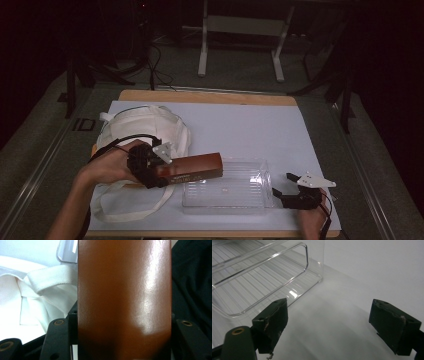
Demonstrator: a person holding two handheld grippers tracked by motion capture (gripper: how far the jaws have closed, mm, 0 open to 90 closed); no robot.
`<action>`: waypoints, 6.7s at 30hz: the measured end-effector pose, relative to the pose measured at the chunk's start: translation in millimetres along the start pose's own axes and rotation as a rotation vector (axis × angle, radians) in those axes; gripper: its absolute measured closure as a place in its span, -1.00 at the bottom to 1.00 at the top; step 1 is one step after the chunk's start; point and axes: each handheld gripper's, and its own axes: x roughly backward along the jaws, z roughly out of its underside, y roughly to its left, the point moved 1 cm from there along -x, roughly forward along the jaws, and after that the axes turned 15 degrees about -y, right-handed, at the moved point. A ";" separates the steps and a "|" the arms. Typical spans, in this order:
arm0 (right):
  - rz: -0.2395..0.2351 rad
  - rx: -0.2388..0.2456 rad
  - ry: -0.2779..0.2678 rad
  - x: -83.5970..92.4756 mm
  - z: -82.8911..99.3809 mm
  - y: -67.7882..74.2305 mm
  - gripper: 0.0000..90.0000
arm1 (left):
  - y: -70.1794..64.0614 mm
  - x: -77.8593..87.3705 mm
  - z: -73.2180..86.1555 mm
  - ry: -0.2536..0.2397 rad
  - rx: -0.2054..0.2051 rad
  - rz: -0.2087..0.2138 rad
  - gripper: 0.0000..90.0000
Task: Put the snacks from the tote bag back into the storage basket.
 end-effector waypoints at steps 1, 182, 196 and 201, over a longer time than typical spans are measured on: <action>0.000 0.000 0.000 0.0 0.0 0.0 -0.66 | -0.9 -0.8 -0.6 0.000 -0.008 -0.001 -0.03; -0.008 -0.008 0.008 -0.6 0.0 -0.8 -0.66 | -35.8 -112.2 -59.5 0.263 -0.042 0.205 -0.45; -0.007 -0.009 0.007 -0.4 0.0 -0.7 -0.66 | -30.5 -95.8 -54.7 0.204 -0.037 0.176 -0.44; -0.006 -0.010 0.005 -0.3 0.0 -0.8 -0.66 | -28.9 -90.2 -53.7 0.179 -0.033 0.162 -0.44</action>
